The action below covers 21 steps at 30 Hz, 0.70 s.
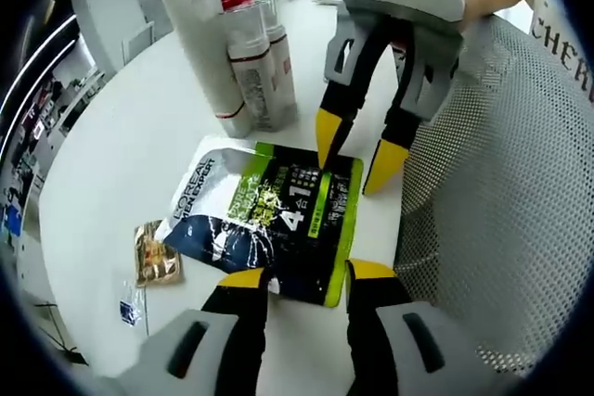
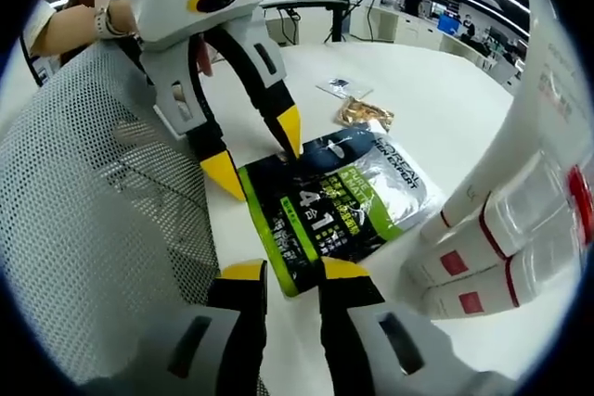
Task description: Arrange the skincare products in the storage area until every visible bottle or jar stands upright without overlapping.
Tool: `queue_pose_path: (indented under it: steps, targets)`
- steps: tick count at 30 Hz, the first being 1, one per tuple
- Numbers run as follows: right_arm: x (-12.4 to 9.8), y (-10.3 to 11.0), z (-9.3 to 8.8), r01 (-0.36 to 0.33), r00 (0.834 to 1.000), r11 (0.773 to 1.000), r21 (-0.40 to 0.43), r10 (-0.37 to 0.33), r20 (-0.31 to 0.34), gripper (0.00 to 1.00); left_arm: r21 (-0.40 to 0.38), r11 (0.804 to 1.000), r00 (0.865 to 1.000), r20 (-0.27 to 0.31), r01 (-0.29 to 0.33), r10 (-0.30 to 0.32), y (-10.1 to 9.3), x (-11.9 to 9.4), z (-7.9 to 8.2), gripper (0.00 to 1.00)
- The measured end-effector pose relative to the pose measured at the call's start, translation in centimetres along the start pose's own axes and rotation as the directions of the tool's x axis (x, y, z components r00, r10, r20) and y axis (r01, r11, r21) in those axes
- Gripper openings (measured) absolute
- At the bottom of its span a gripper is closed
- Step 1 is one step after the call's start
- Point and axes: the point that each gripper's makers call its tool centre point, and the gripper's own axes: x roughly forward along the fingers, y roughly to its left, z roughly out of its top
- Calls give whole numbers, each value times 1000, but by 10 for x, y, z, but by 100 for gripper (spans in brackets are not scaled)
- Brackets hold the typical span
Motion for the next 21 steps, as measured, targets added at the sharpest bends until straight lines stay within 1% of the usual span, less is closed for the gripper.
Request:
queue_pose_path:
  steps: [8, 15, 21]
  targets:
    - [1, -10, 1, 24, 1000, 999, 22, -24, 11, 22, -30, 1000, 1000, 10, -5, 6, 7, 3, 6, 31]
    - [2, -16, 4, 43, 999, 998, 39, -44, 21, 21, -55, 998, 1000, 15, -17, 18, 17, 4, 6, 31]
    - [3, -21, 5, 55, 998, 997, 54, -56, 26, 21, -69, 997, 1000, 15, -26, 27, 21, 6, 8, 31]
